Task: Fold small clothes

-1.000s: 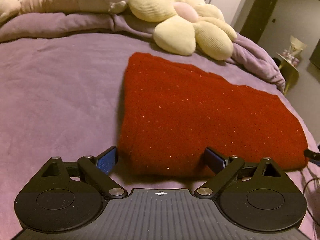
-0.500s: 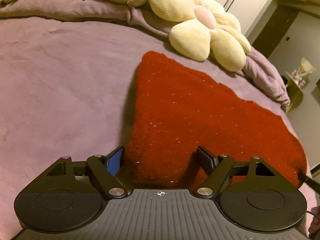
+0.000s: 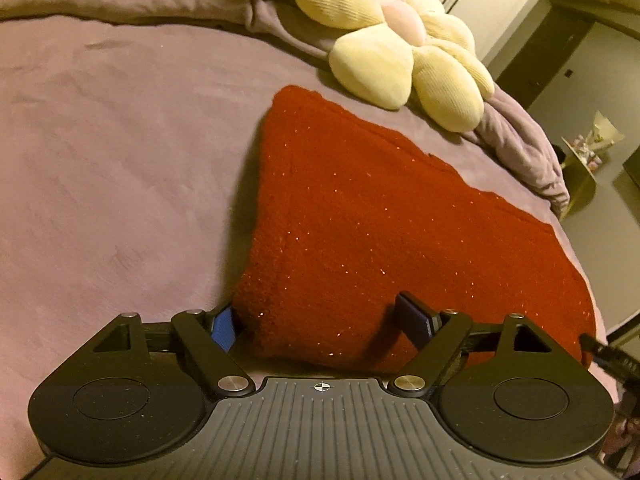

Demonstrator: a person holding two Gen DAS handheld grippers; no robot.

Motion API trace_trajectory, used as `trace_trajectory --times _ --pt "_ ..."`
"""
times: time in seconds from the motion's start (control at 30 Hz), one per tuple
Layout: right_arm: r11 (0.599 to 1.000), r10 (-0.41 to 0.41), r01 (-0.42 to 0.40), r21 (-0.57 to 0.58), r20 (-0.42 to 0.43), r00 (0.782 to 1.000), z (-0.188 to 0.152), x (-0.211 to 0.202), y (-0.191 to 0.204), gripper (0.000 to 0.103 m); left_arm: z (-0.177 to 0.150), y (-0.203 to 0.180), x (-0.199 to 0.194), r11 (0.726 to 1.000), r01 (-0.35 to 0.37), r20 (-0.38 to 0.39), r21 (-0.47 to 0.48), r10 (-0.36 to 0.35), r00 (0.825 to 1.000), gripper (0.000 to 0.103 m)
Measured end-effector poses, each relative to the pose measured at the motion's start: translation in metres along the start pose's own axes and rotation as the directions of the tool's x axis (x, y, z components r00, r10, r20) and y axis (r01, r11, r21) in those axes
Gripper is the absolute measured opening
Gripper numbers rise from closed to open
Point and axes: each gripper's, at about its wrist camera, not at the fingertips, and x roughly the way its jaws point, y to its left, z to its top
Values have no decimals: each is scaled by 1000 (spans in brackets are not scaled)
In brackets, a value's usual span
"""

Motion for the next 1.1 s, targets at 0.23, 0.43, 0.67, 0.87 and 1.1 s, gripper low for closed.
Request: trace_trajectory --times 0.23,0.43,0.67,0.87,1.1 --pt "940 -204 206 -273 34 978 -9 1 31 11 3 -2 4 1000 -24 -6 4 24 1000 86" --pt "904 -386 390 -172 57 921 -8 -10 28 13 3 -2 -2 998 -42 -17 38 43 999 90" --pt "935 -232 261 -240 144 962 -7 -31 79 13 1 -1 -3 999 -38 -25 26 38 999 91" --pt "936 -87 113 -332 91 992 -21 -14 137 13 1 0 -2 1000 -15 -34 10 16 999 91" --pt "935 -29 30 -352 7 1000 -50 5 174 13 6 8 1 1000 13 -42 -23 -14 999 90"
